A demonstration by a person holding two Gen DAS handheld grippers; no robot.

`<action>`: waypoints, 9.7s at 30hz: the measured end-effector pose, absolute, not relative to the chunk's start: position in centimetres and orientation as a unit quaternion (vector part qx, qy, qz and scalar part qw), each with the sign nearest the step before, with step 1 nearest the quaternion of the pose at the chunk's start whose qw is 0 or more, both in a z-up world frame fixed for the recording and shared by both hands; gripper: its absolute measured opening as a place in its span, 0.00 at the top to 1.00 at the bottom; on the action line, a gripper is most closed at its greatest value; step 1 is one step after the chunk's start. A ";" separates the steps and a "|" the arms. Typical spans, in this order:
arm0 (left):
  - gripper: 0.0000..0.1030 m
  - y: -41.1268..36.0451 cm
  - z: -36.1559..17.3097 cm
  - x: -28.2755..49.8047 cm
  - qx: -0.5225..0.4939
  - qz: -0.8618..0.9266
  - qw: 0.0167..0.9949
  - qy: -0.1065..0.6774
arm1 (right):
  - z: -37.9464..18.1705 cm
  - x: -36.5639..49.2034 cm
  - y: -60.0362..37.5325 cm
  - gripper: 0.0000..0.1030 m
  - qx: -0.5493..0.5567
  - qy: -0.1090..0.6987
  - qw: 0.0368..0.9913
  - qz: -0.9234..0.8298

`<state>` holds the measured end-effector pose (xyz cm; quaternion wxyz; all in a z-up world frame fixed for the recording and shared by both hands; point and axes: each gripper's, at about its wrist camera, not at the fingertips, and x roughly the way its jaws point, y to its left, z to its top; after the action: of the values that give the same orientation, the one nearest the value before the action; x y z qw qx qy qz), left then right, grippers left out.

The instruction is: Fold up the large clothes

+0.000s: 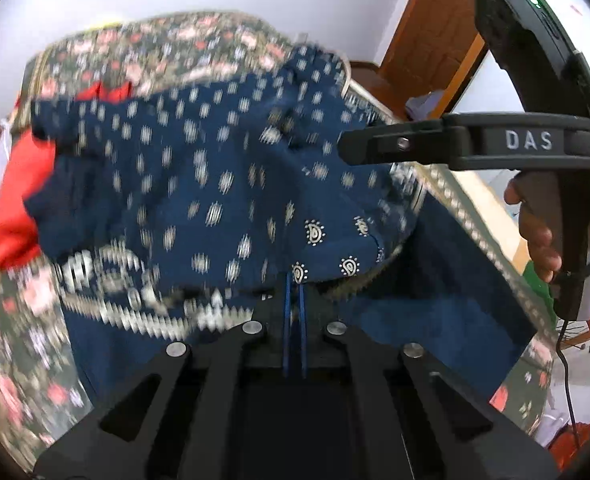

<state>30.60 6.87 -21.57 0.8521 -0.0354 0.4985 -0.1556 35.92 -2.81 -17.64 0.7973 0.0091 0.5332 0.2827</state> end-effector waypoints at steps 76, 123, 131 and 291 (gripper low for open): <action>0.66 20.4 -30.5 18.9 -0.399 -0.049 0.751 0.524 | -22.2 25.3 -14.1 0.88 0.168 0.571 0.769 0.233; 0.71 25.2 -23.7 45.9 -0.151 0.070 0.871 0.463 | -22.2 50.4 -13.0 0.79 0.166 0.506 0.827 0.179; 0.29 23.8 -20.8 42.9 -0.103 0.058 0.861 0.494 | -17.4 46.5 -17.0 0.30 0.118 0.493 0.856 0.102; 0.86 16.4 -12.4 37.2 -0.206 0.046 0.938 0.275 | -19.6 38.8 3.9 0.13 -0.020 0.529 0.802 0.278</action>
<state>37.19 16.40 -12.35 0.9381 -0.2056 0.2748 0.0463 38.83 3.86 -19.57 0.8017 -0.0198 0.5288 0.2780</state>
